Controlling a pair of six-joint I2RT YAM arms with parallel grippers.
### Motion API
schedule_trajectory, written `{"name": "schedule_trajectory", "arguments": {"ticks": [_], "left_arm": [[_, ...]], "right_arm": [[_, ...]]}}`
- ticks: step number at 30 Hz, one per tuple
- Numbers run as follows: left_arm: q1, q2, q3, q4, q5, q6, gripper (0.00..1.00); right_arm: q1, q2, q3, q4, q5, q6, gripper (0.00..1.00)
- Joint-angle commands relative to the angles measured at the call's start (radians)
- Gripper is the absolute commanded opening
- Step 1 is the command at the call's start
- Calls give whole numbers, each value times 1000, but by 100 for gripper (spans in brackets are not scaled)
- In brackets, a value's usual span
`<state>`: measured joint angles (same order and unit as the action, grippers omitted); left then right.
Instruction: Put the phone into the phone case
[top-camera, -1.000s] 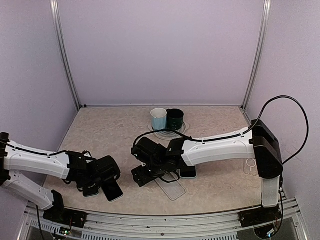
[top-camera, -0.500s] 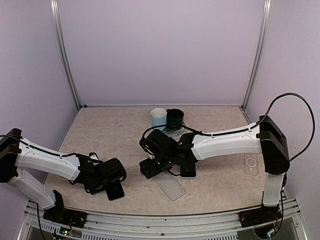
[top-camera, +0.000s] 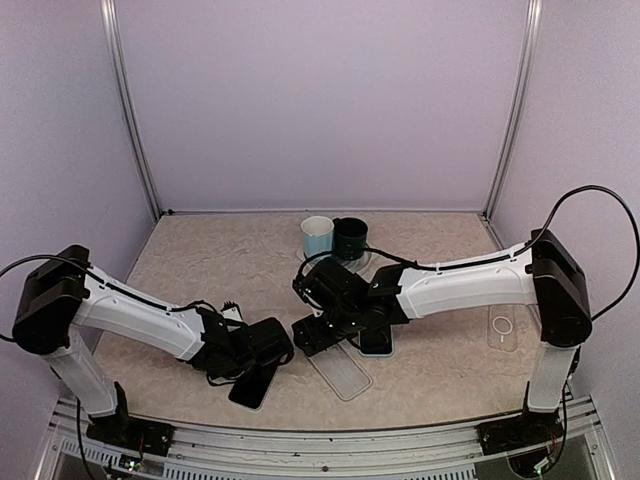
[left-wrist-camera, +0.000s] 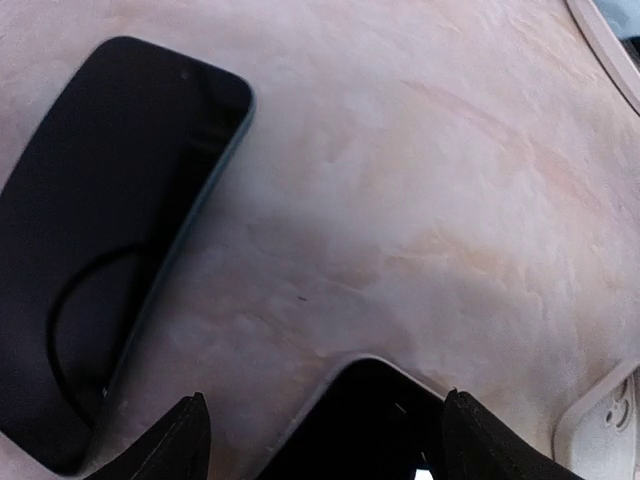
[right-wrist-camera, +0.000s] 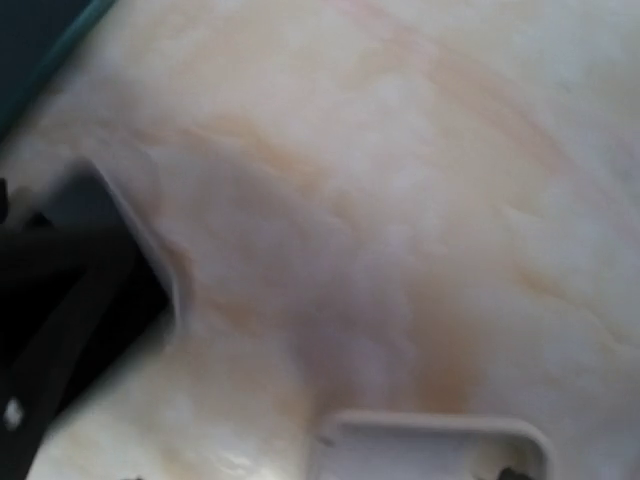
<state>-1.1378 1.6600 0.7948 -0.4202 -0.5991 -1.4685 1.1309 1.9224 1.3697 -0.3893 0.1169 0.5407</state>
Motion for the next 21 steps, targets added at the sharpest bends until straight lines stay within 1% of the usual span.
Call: {"name": "schedule_trajectory", "arguments": {"ticks": [1, 3, 6, 8, 11, 13, 15, 16, 19, 21], "left_arm": [[-41, 53, 13, 87, 187, 17, 79], [-43, 43, -12, 141, 225, -3, 78], [-58, 15, -23, 189, 234, 2, 77], [-70, 0, 9, 153, 213, 20, 78], [-73, -40, 32, 38, 142, 32, 79], [-73, -92, 5, -44, 91, 14, 79], [-73, -179, -60, -90, 76, -24, 77], [-72, -209, -105, -94, 82, -46, 75], [-71, -315, -217, -72, 104, -83, 66], [-74, -363, -250, -68, 113, -76, 59]], "right_arm": [[-42, -99, -92, 5, 24, 55, 76], [-60, -143, -141, 22, 26, 73, 76], [-83, -204, -189, 22, 41, 88, 76], [-89, -225, -197, -11, 75, 99, 76], [-77, -237, -193, -60, 89, 125, 74], [-38, -242, -202, -51, 78, 120, 67], [12, -237, -222, 6, 14, 101, 56], [33, -228, -235, 43, -31, 98, 48], [78, -142, -228, 128, -228, 82, 35], [94, -86, -205, 115, -263, 99, 27]]}}
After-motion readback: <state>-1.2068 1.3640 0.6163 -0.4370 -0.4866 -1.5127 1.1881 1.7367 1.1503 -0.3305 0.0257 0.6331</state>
